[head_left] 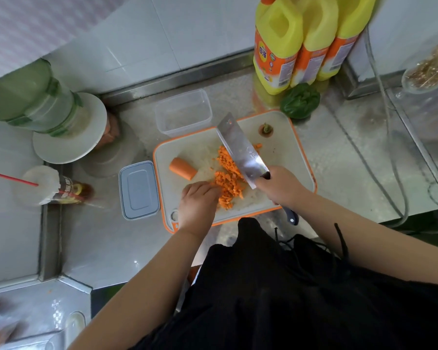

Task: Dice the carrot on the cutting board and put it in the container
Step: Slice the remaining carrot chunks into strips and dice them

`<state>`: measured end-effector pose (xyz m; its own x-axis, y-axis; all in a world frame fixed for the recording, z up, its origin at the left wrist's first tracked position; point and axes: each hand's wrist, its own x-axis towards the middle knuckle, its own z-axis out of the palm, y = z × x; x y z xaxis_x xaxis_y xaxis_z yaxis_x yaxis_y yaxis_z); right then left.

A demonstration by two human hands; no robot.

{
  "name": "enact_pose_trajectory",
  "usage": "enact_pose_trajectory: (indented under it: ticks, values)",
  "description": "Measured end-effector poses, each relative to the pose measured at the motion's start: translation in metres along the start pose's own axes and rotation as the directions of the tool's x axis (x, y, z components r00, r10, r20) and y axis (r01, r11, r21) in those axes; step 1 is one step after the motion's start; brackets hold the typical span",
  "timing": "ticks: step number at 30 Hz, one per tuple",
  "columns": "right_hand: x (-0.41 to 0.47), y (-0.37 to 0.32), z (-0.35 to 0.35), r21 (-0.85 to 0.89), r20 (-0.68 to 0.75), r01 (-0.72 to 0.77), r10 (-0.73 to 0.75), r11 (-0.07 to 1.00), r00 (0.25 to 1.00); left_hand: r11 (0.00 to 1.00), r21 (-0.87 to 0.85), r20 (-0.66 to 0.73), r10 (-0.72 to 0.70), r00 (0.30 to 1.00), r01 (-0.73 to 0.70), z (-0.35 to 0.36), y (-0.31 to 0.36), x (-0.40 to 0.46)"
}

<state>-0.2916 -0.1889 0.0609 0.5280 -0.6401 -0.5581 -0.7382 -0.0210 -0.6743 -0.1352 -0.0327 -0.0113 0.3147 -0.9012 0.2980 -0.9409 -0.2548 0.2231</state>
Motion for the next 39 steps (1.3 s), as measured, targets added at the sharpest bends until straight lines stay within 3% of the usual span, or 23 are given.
enact_pose_trajectory:
  ticks: [3, 8, 12, 17, 23, 31, 35, 39]
  values:
    - [0.003, 0.008, 0.003, -0.092, 0.004, 0.007, -0.006, 0.996, 1.000, 0.974, -0.069, 0.075, -0.210, 0.975, 0.216, -0.010, 0.005, 0.010]
    - [0.002, 0.010, 0.010, -0.176, 0.043, 0.066, -0.060, 0.982, 0.997, 0.857, -0.143, 0.297, -0.440, 0.848, 0.495, -0.026, 0.002, 0.025]
    - [0.003, 0.010, 0.011, -0.248, 0.041, 0.105, -0.098, 0.963, 0.994, 0.701, -0.275, 0.339, -0.570, 0.748, 0.658, -0.032, -0.003, 0.024]
    - [0.012, 0.011, 0.017, -0.294, 0.071, 0.119, -0.103, 0.948, 0.992, 0.547, -0.359, 0.263, -0.718, 0.644, 0.756, -0.037, -0.006, 0.017]
    - [0.011, 0.008, 0.032, -0.447, 0.228, 0.243, -0.153, 0.861, 0.962, 0.579, -0.481, -0.031, -0.762, 0.647, 0.658, -0.036, -0.017, 0.007]
    - [0.006, 0.001, 0.059, -0.570, 0.456, 0.422, -0.156, 0.705, 0.876, 0.586, -0.549, -0.146, -0.770, 0.622, 0.596, -0.032, -0.026, 0.008]
    - [0.009, 0.002, 0.064, -0.583, 0.424, 0.365, -0.112, 0.726, 0.899, 0.572, -0.549, -0.120, -0.775, 0.620, 0.609, -0.029, -0.023, 0.007]
    - [0.015, 0.011, 0.050, -0.559, 0.301, 0.238, -0.073, 0.795, 0.951, 0.552, -0.551, -0.086, -0.784, 0.615, 0.626, -0.023, -0.021, 0.007]
